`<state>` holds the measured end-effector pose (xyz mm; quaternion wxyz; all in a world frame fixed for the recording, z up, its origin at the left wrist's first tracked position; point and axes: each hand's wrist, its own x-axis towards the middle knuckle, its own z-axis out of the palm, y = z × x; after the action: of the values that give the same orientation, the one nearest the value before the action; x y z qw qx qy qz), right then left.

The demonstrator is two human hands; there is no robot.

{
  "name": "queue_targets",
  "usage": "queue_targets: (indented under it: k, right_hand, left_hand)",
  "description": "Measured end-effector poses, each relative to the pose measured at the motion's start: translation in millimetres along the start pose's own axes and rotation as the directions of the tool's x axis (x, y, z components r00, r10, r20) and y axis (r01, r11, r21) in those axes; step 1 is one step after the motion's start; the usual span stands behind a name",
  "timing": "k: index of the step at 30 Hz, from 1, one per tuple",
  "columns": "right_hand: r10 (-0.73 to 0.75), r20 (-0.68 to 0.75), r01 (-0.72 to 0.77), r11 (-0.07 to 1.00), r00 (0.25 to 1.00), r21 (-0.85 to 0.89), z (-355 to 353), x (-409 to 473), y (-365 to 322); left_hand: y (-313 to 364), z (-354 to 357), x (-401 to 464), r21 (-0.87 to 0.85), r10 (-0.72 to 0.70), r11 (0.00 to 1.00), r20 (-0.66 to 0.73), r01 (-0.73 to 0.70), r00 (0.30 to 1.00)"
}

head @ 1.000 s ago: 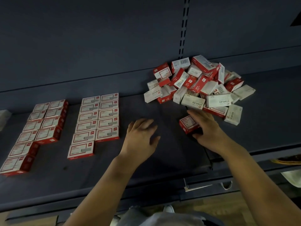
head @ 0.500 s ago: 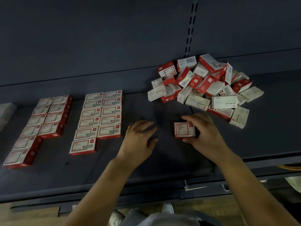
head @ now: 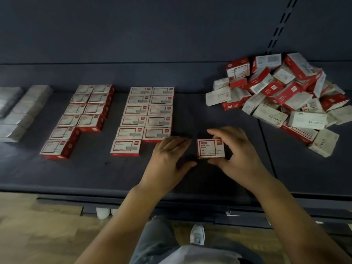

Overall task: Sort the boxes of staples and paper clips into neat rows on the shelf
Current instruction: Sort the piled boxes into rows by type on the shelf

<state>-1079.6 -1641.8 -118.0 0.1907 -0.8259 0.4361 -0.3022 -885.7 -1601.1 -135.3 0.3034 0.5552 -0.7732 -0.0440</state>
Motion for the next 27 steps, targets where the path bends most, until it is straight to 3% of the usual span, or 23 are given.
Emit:
queue_targets:
  k: [7, 18, 27]
  right_hand:
    - [-0.047, 0.000, 0.047, 0.999, 0.999, -0.009, 40, 29, -46]
    - [-0.169, 0.005, 0.169, 0.986, 0.986, 0.001, 140, 86, -146]
    - [-0.006, 0.089, 0.006, 1.000, 0.996, -0.001, 172, 93, -176]
  left_hand:
    - [-56, -39, -10, 0.150, 0.077, 0.986, -0.009, -0.074, 0.997]
    - [-153, -118, -48, 0.007, 0.095, 0.995, -0.097, -0.095, 0.991]
    - [-212, -140, -53, 0.272, 0.121, 0.957, -0.073, -0.097, 0.990]
